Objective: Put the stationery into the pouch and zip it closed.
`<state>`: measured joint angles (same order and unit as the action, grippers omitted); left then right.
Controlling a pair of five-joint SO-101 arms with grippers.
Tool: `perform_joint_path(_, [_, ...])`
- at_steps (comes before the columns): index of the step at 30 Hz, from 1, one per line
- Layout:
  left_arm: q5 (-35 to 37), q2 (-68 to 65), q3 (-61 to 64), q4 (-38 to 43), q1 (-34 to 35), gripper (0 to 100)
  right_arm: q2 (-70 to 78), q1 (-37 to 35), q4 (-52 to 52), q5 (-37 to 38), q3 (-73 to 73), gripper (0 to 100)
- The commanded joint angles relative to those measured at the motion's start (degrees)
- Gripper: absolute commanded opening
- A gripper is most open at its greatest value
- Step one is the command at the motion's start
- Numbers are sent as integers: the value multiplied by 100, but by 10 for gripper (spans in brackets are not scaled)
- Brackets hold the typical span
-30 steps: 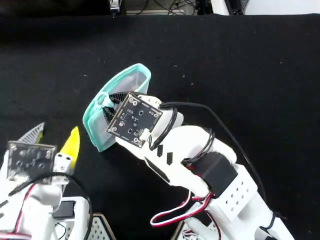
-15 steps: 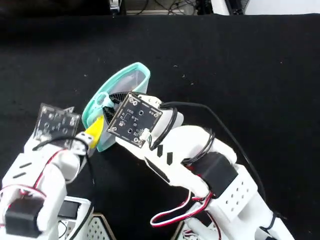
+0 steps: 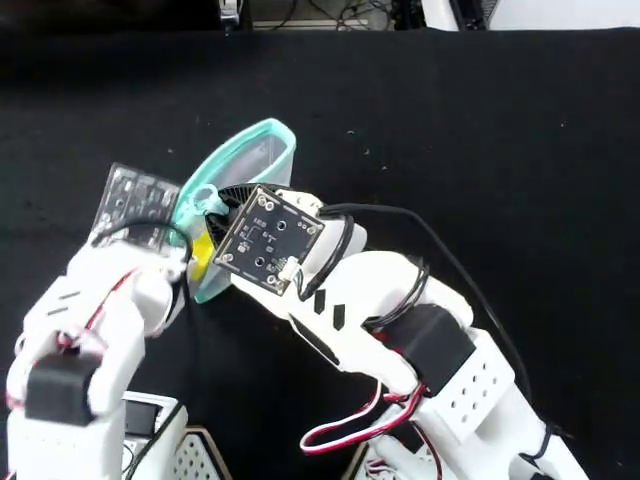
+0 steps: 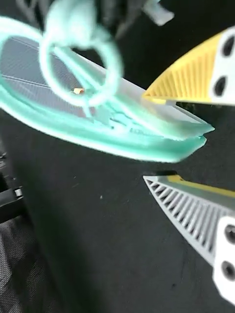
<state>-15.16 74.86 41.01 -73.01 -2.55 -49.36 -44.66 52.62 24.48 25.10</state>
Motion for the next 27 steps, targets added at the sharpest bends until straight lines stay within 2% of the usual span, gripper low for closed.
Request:
perform_joint_path(1, [44, 527, -75, -167, 4, 240, 22, -62, -105, 35, -338, 13])
perform_joint_path(6, [26, 941, 31, -105, 136, 240, 22, -62, -97, 35, -338, 13])
perform_joint_path(11, [53, 941, 567, 484, 145, 240, 22, -62, -97, 35, -338, 13])
perform_joint_path(15, [62, 941, 910, 870, -127, 240, 22, -62, -97, 35, -330, 13])
perform_joint_path(23, [62, 941, 998, 1380, -136, 240, 22, -62, -141, 44, -251, 13])
perform_joint_path(26, [70, 853, 980, 1371, -145, 223, 22, -62, -141, 44, -251, 13])
perform_joint_path(27, [70, 782, 963, 1363, -145, 188, 22, -62, -141, 44, -251, 13])
